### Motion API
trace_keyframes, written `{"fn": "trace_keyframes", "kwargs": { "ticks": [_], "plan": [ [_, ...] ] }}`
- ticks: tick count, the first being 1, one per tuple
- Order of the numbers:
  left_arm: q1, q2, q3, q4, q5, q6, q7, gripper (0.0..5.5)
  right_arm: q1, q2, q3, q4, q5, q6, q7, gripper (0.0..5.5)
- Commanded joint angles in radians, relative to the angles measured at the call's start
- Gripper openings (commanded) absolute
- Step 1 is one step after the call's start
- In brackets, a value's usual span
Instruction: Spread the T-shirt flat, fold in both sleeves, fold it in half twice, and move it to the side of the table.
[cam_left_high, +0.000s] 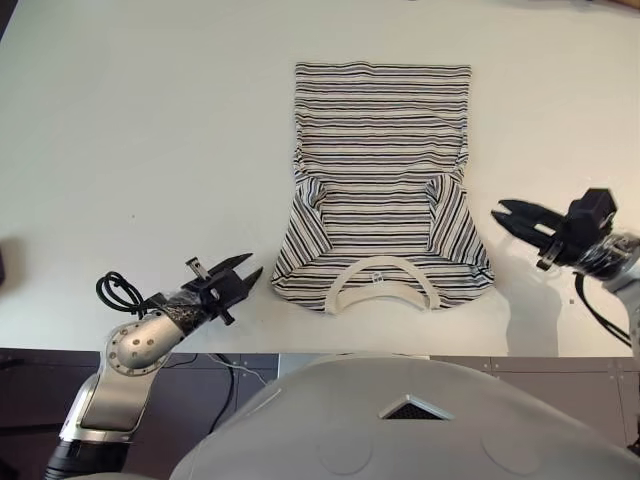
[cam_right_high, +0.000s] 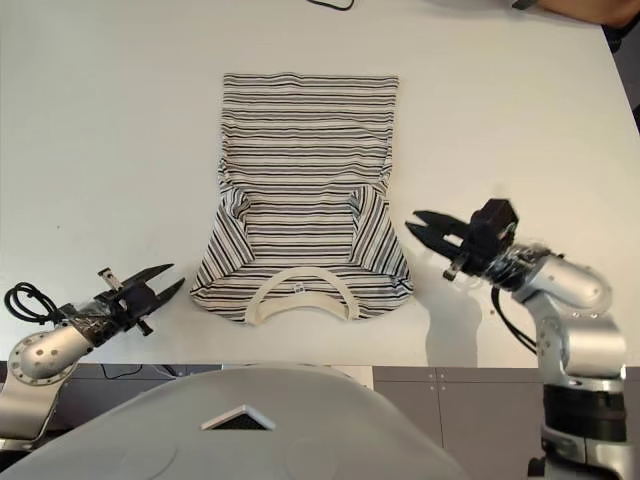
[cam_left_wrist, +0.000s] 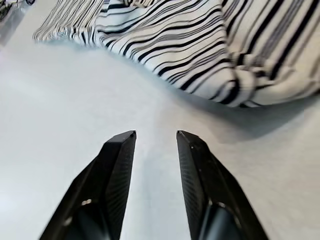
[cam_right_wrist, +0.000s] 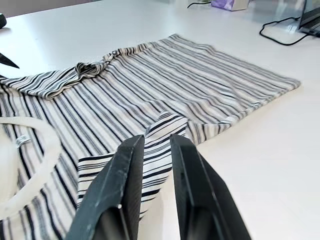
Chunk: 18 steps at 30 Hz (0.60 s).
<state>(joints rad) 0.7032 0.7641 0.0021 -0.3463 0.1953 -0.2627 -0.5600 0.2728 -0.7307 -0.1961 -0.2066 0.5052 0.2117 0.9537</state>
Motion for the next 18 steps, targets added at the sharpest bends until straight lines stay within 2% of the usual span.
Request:
{"fn": "trace_keyframes", "kwargs": {
  "ticks": [1, 4, 8, 15, 18],
  "plan": [
    [-0.025, 0.081, -0.051, 0.119, 0.204, -0.225, 0.051, 1.92, -0.069, -0.032, -0.030, 0.077, -0.020, 0.000, 0.013, 0.94],
    [-0.057, 0.109, -0.069, 0.178, 0.302, -0.343, 0.105, 1.92, -0.083, -0.030, -0.027, 0.109, -0.041, -0.012, 0.015, 0.94],
    [-0.078, 0.125, -0.087, 0.209, 0.323, -0.427, 0.127, 1.92, -0.087, -0.018, -0.010, 0.142, -0.074, -0.032, 0.016, 0.94],
    [-0.152, 0.106, -0.140, 0.235, 0.305, -0.432, 0.106, 1.92, -0.088, 0.004, 0.024, 0.169, -0.115, -0.060, 0.009, 0.94],
    [-0.157, 0.115, -0.169, 0.228, 0.275, -0.427, 0.079, 1.41, -0.079, 0.014, 0.034, 0.170, -0.128, -0.069, 0.007, 0.94]
  ]
}}
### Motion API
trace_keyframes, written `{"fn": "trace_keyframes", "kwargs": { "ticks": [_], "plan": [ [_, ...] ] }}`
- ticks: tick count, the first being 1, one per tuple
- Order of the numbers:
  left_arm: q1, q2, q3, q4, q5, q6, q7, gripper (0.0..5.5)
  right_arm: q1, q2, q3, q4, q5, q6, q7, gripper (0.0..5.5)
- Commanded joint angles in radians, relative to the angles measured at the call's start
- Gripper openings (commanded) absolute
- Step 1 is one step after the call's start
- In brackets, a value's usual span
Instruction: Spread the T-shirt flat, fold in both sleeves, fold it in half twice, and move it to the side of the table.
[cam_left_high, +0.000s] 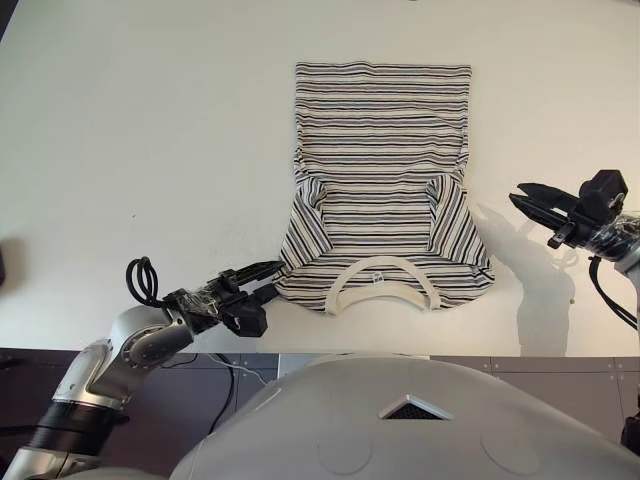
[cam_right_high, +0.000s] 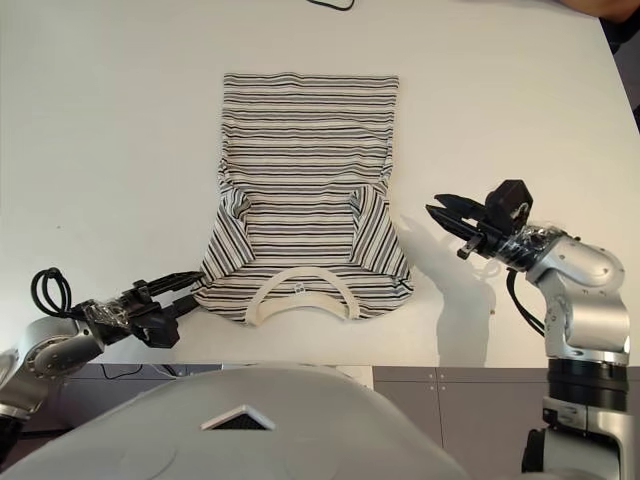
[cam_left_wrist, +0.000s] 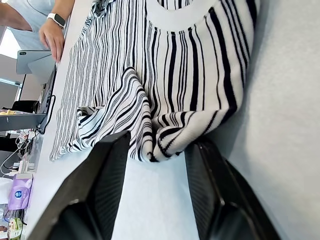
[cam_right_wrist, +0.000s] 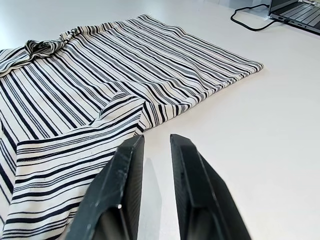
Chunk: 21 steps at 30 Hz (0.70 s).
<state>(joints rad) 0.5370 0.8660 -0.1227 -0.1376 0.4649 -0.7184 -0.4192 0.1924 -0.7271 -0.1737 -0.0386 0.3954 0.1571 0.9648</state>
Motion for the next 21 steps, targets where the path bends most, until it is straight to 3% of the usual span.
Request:
{"fn": "trace_keyframes", "kwargs": {
  "ticks": [1, 7, 11, 16, 21],
  "plan": [
    [0.008, 0.016, -0.054, 0.016, -0.002, 0.029, -0.070, 1.17, 0.003, 0.013, 0.015, 0.002, -0.022, -0.016, -0.003, 0.94],
    [0.023, 0.022, -0.073, 0.015, -0.026, 0.047, -0.102, 0.50, 0.006, -0.020, 0.018, 0.029, -0.064, -0.076, 0.029, 0.94],
    [0.041, 0.010, -0.071, -0.003, -0.048, 0.077, -0.110, 0.11, 0.049, -0.126, 0.044, 0.115, -0.244, -0.456, 0.116, 0.94],
    [0.061, -0.001, -0.069, -0.025, -0.045, 0.105, -0.100, 0.10, 0.073, -0.243, 0.095, 0.282, -0.331, -0.925, 0.235, 1.87],
    [0.076, 0.002, -0.073, -0.041, -0.042, 0.120, -0.101, 0.10, 0.112, -0.264, 0.146, 0.262, -0.307, -1.066, 0.233, 2.74]
  ]
}}
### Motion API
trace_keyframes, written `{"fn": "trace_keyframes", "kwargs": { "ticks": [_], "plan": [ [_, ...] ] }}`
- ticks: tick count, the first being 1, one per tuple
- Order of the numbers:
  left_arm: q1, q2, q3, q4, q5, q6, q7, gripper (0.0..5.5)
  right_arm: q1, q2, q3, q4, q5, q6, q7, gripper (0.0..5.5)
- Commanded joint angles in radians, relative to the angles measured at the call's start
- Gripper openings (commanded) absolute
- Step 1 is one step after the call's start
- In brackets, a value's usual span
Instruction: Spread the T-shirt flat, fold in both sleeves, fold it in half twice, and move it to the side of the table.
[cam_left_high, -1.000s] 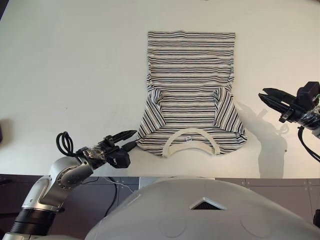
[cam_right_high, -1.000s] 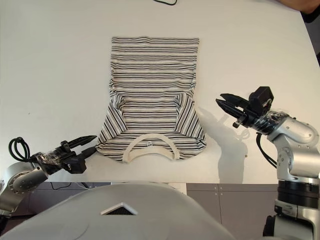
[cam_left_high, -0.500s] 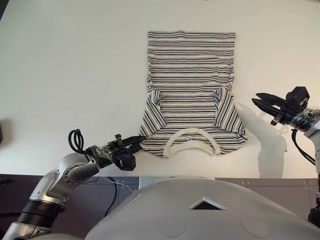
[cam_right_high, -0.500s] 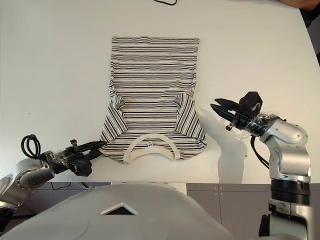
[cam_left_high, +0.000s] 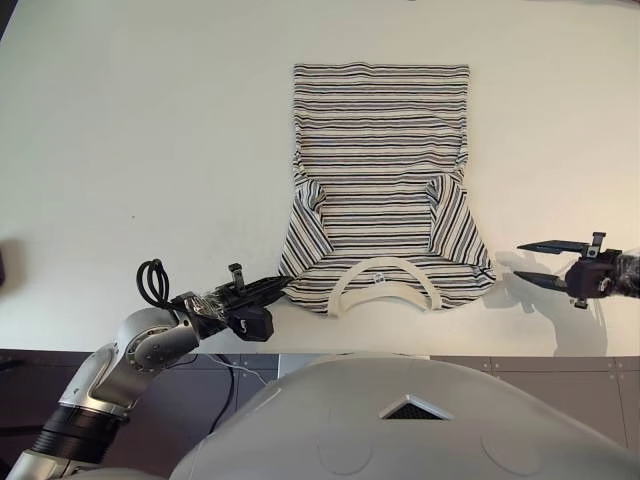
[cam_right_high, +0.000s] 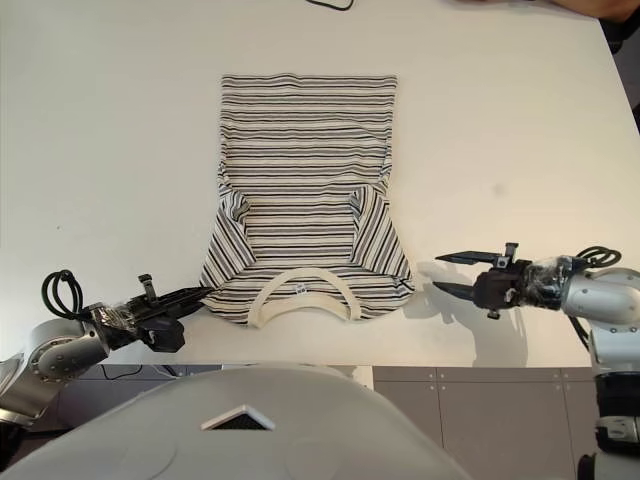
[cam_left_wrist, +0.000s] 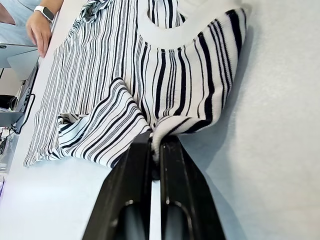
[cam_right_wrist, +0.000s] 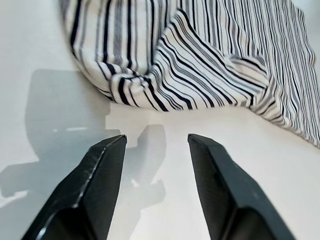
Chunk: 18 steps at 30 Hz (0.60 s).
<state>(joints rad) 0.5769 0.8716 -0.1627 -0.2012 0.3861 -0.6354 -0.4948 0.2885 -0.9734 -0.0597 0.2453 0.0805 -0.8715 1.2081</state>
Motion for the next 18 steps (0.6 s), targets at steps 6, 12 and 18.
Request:
{"fn": "trace_keyframes", "kwargs": {
  "ticks": [6, 12, 18],
  "plan": [
    [0.020, 0.012, -0.039, 0.023, 0.024, 0.036, -0.048, 0.10, 0.027, 0.029, 0.071, -0.047, -0.032, -0.013, -0.102, 2.79],
    [-0.003, 0.028, -0.036, 0.031, 0.012, 0.025, -0.074, 0.10, 0.000, 0.070, 0.116, -0.011, -0.136, -0.040, -0.211, 2.79],
    [-0.012, 0.033, -0.039, 0.032, 0.012, 0.022, -0.081, 0.10, -0.048, 0.076, 0.155, 0.039, -0.219, -0.080, -0.303, 2.79]
  ]
}}
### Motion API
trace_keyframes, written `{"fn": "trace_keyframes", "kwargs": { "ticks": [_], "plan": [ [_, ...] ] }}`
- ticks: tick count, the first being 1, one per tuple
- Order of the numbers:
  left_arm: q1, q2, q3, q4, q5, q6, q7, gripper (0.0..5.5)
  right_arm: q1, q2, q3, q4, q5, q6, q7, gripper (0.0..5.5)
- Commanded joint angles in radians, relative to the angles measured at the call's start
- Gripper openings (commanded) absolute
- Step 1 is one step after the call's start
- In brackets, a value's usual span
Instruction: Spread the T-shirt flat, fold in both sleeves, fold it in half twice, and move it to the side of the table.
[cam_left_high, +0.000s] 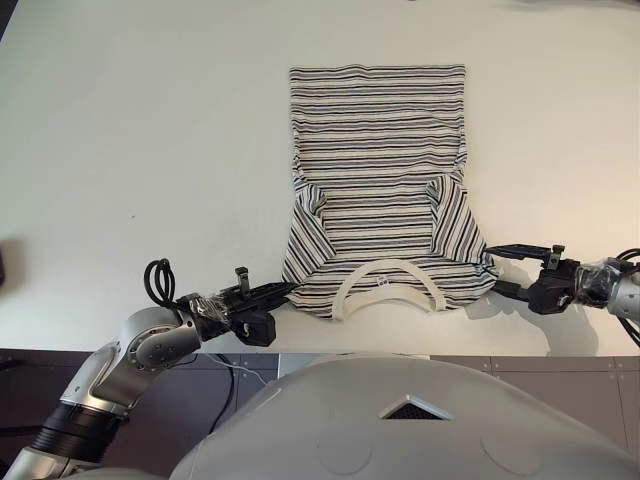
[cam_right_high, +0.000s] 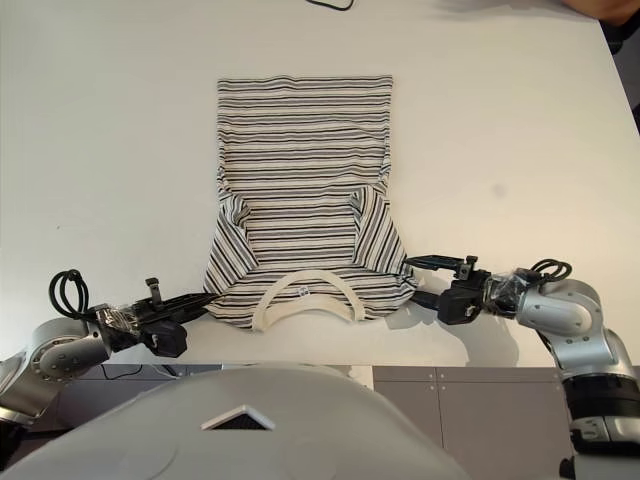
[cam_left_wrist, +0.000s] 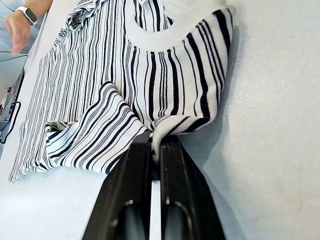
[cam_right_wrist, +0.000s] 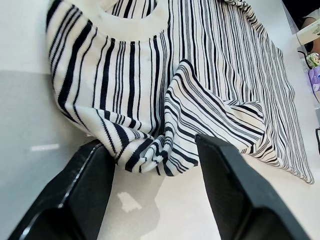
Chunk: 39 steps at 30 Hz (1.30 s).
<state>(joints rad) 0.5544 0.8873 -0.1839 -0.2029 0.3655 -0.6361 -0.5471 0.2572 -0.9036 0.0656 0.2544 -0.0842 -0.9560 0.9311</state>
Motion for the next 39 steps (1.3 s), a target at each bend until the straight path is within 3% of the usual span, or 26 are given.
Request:
{"fn": "trace_keyframes", "kwargs": {
  "ticks": [1, 5, 18, 22, 26, 30, 33, 37, 39],
  "plan": [
    [0.008, 0.017, -0.018, 0.034, 0.032, 0.022, -0.030, 0.10, -0.019, 0.003, 0.037, 0.033, -0.061, 0.000, -0.037, 2.79],
    [0.006, 0.015, -0.016, 0.032, 0.032, 0.022, -0.033, 0.10, -0.023, -0.015, 0.066, 0.045, -0.060, -0.004, -0.056, 2.52],
    [0.001, 0.005, -0.005, -0.001, -0.005, 0.038, -0.038, 0.10, -0.033, -0.109, 0.147, -0.026, 0.097, 0.146, 0.066, 0.13],
    [-0.028, 0.021, 0.012, -0.049, -0.123, 0.080, -0.090, 0.10, -0.034, -0.160, 0.148, -0.125, 0.154, 0.231, 0.134, 0.13],
    [0.000, 0.085, 0.067, -0.171, -0.325, 0.182, -0.197, 0.10, -0.022, -0.296, 0.097, -0.316, 0.321, 0.400, 0.268, 0.13],
    [0.149, 0.191, 0.227, -0.390, -0.614, 0.356, -0.322, 0.10, 0.027, -0.438, -0.026, -0.478, 0.534, 0.626, 0.386, 0.13],
    [0.282, 0.220, 0.439, -0.558, -0.861, 0.529, -0.407, 0.10, 0.139, -0.502, -0.204, -0.609, 0.704, 0.831, 0.480, 0.13],
    [0.382, 0.201, 0.710, -0.716, -1.127, 0.736, -0.483, 0.10, 0.260, -0.478, -0.466, -0.771, 0.864, 1.118, 0.582, 0.13],
    [0.355, 0.205, 0.807, -0.738, -1.255, 0.819, -0.480, 0.10, 0.244, -0.468, -0.538, -0.800, 0.934, 1.238, 0.585, 0.13]
  ]
}}
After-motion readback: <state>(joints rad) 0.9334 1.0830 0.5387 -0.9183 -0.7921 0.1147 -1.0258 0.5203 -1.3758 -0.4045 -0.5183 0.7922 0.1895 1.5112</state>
